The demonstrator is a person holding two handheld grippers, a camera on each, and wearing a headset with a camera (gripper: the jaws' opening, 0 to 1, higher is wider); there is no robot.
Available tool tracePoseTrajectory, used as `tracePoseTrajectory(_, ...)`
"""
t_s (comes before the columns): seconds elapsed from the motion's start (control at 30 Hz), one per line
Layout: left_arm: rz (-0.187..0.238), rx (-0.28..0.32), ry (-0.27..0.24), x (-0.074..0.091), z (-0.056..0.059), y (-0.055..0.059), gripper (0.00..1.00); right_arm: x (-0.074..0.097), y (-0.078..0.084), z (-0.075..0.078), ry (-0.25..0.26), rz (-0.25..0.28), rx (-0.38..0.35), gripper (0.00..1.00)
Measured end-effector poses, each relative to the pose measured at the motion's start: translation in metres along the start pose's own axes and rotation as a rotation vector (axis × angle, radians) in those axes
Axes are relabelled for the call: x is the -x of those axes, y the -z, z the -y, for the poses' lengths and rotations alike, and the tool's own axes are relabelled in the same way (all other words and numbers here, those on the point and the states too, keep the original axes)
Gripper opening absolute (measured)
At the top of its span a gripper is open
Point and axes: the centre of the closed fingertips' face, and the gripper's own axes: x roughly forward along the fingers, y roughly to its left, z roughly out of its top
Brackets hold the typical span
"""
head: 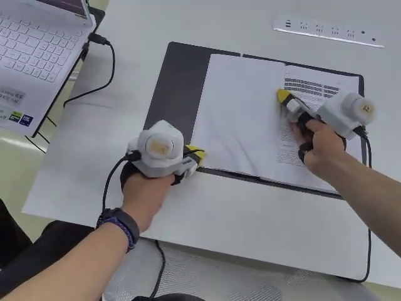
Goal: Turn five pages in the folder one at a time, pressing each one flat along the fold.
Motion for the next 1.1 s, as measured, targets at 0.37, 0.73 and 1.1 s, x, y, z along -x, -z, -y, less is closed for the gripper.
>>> tracePoseTrajectory(0.37,-0.001,0.003,0.002,-0.004,-0.004,0.002,0.0,-0.026,-0.018,0.01,0.041,0.016,0.005,0.0)
tracePoseTrajectory(0.73,-0.002,0.007,0.003,-0.005,-0.006,0.003,0.0,-0.049,-0.039,0.02,0.084,0.07,-0.07,0.0)
tracePoseTrajectory(1.1,0.002,0.015,0.002,-0.005,-0.006,0.003,0.0,-0.055,-0.041,0.026,0.077,0.078,-0.062,0.0)
